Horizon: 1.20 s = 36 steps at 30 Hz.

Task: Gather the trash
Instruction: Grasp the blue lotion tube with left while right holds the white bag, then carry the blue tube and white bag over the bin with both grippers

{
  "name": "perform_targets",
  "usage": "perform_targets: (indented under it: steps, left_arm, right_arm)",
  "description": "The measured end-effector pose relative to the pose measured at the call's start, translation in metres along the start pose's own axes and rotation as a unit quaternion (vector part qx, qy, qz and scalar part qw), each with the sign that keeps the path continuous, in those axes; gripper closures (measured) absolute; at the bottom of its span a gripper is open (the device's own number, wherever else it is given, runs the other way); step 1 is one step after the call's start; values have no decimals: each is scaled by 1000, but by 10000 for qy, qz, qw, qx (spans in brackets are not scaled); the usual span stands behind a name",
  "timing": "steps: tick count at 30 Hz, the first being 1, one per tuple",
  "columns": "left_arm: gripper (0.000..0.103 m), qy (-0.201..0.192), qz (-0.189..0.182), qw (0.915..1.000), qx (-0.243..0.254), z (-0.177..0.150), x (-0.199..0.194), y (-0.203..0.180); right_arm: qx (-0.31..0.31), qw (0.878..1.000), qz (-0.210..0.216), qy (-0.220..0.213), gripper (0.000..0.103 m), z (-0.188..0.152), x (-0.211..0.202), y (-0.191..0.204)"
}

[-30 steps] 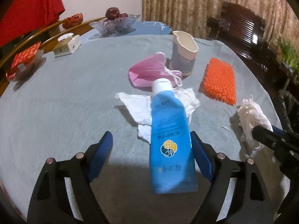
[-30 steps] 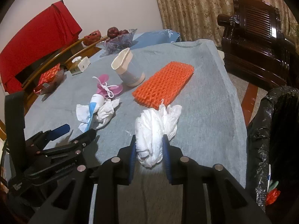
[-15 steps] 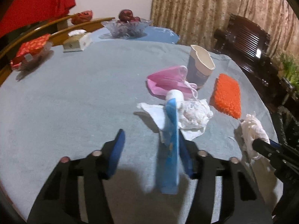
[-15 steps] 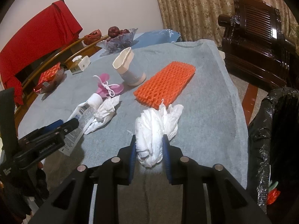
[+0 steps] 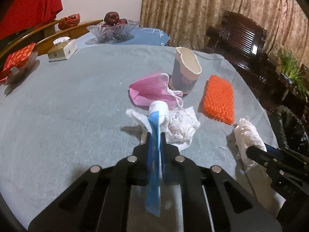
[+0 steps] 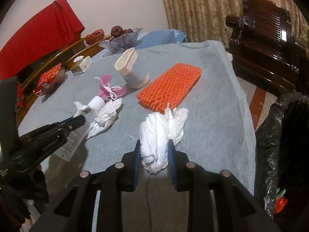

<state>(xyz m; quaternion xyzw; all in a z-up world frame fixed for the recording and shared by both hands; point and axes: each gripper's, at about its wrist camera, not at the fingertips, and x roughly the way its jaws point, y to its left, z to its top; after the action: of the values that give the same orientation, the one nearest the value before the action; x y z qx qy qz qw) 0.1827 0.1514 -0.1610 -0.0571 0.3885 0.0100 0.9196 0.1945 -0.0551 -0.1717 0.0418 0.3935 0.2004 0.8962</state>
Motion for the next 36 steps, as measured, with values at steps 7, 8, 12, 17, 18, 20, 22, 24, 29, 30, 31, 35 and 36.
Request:
perform_targets:
  steps: [7, 8, 12, 17, 18, 20, 22, 24, 29, 30, 31, 35, 36]
  left_arm:
    - [99, -42, -111, 9999, -31, -2, -15, -3]
    - [99, -9, -139, 9999, -20, -4, -17, -4]
    - [98, 0, -74, 9999, 132, -11, -16, -10]
    - [95, 95, 20, 9998, 161, -5, -2, -10]
    - [95, 133, 75, 9998, 155, -3, 2, -8]
    - [95, 156, 126, 9997, 123, 0, 9, -4]
    - [96, 144, 141, 9997, 126, 3, 12, -2]
    - [98, 154, 119, 9996, 180, 5, 16, -2]
    - [101, 216, 45, 9996, 154, 7, 22, -2]
    - [101, 216, 41, 9996, 151, 6, 23, -3]
    - [101, 217, 43, 9996, 146, 6, 23, -3]
    - [101, 241, 56, 9996, 165, 6, 24, -5]
    - [101, 241, 59, 9996, 162, 6, 24, -5]
  right_arm:
    - [-9, 10000, 22, -30, 77, -1, -5, 2]
    - [-6, 10000, 19, -34, 77, -1, -6, 1]
    - [35, 10000, -1, -19, 77, -1, -7, -1]
    - [45, 10000, -6, -9, 77, -2, -6, -1]
    - [43, 10000, -10, -9, 77, -3, -6, -1]
    - [50, 10000, -17, -7, 77, -2, -5, -2]
    - [62, 10000, -18, 6, 77, -2, -4, -2]
    - [64, 10000, -13, 32, 77, -1, -1, -2]
    - [50, 9999, -22, 89, 77, 1, 6, -1]
    - [48, 9999, -28, 104, 77, 1, 7, -1]
    - [49, 9999, -30, 117, 77, 1, 9, -1]
    - [54, 9999, -35, 151, 77, 1, 13, -1]
    - [39, 9999, -42, 154, 77, 1, 13, -1]
